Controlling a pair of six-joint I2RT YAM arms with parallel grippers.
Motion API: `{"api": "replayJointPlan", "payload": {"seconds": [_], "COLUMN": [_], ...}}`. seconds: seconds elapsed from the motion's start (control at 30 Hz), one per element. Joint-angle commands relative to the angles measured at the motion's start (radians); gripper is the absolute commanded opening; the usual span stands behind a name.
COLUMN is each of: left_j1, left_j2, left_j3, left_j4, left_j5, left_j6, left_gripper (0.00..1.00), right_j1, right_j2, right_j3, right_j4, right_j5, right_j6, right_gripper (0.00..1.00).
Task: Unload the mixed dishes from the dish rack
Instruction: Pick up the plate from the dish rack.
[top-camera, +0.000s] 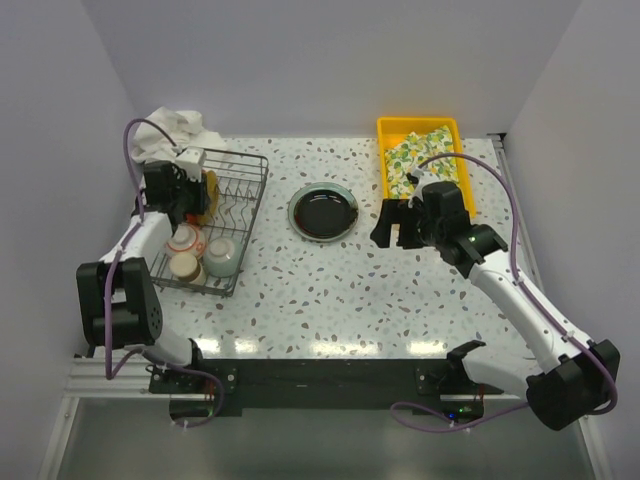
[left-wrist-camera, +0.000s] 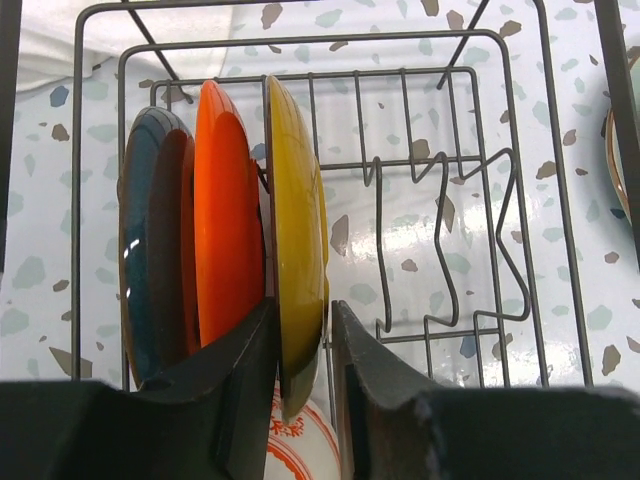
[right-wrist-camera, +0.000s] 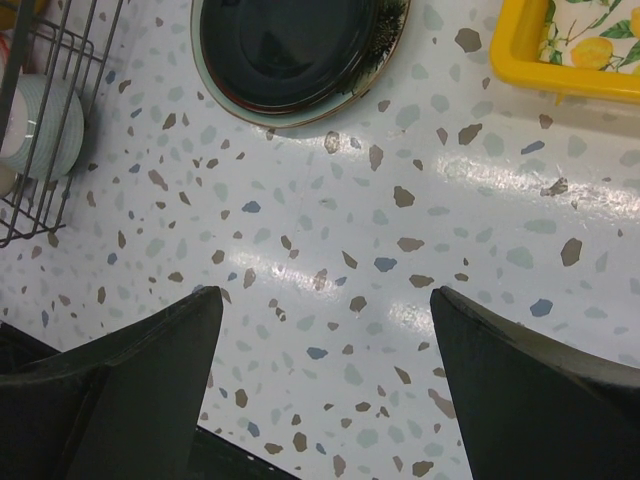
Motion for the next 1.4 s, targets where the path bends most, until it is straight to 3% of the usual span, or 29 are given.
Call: {"api": "replayJointPlan", "payload": {"seconds": [0.0,0.3,0.6,1.0,1.37], "left_j1": [0.031,0.037,0.056,0.063,0.088], "left_j2": [0.034,0.063,0.067,0.072,0.08], "left_j3": [0.092,0.197,0.273,0.372,0.392], "left_j4": [-0.052,-0.163,-0.238,-0.365,-0.384], "left_j5": [0.142,0.209,0.265,0.419,0.564], "left_j6": [0.043,0.048,0.039,-0.032,-0.127], "left_gripper": [0.31,0.23,0.08,0.0,0.0], "right_j1": [0.0,0.0,0.0,0.0,0.0], "right_j2": [0.011,0.011,0.013,0.016,0.019], "right_j3": [0.059,0.053,0.048,0.04,0.039], "right_j4": [-0.008,0.003,0.006,0.021,0.032], "right_j5": [-0.032,-0.042,-0.043,-0.057,-0.069], "right_j6": [-0.015,0.01,0.014,0.033,0.047], "right_gripper": [0.89,0.89,0.89,0.89,0.89]}}
